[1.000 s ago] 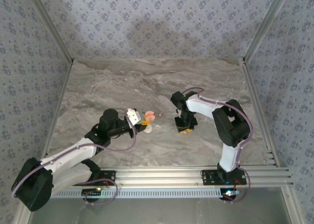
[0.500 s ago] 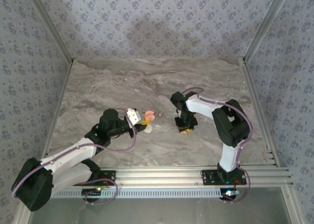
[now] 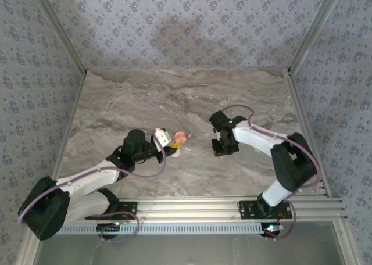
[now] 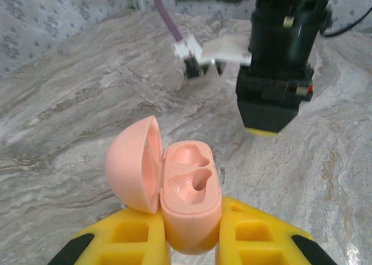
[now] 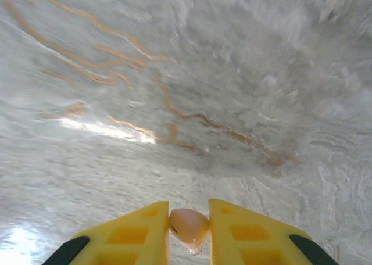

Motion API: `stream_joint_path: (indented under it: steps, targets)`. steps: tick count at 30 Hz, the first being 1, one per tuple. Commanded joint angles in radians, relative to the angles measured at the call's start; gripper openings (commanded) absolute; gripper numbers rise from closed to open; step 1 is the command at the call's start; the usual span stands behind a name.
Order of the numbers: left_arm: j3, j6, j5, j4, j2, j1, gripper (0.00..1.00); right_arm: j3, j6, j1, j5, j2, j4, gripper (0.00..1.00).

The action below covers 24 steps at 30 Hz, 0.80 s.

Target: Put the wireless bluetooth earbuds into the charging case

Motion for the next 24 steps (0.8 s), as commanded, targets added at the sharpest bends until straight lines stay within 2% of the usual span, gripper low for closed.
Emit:
stream_joint_path:
  steps: [1,6,13,17,24]
  targets:
    - [-0.011,-0.036,-0.032,0.144,0.073,-0.035,0.13,-0.067,0.033,-0.018,-0.048,-0.132,0.176,0.22]
    - [-0.009,-0.095,-0.043,0.336,0.212,-0.063,0.12,-0.169,0.057,-0.025,-0.103,-0.334,0.358,0.23]
    - [0.043,-0.101,0.013,0.410,0.323,-0.084,0.12,-0.258,0.065,-0.026,-0.188,-0.530,0.559,0.23]
    - [0.050,-0.112,0.037,0.449,0.343,-0.087,0.12,-0.278,0.072,-0.016,-0.236,-0.568,0.644,0.24]
    - [0.060,-0.134,0.064,0.489,0.367,-0.089,0.12,-0.281,0.068,0.033,-0.245,-0.524,0.720,0.24]
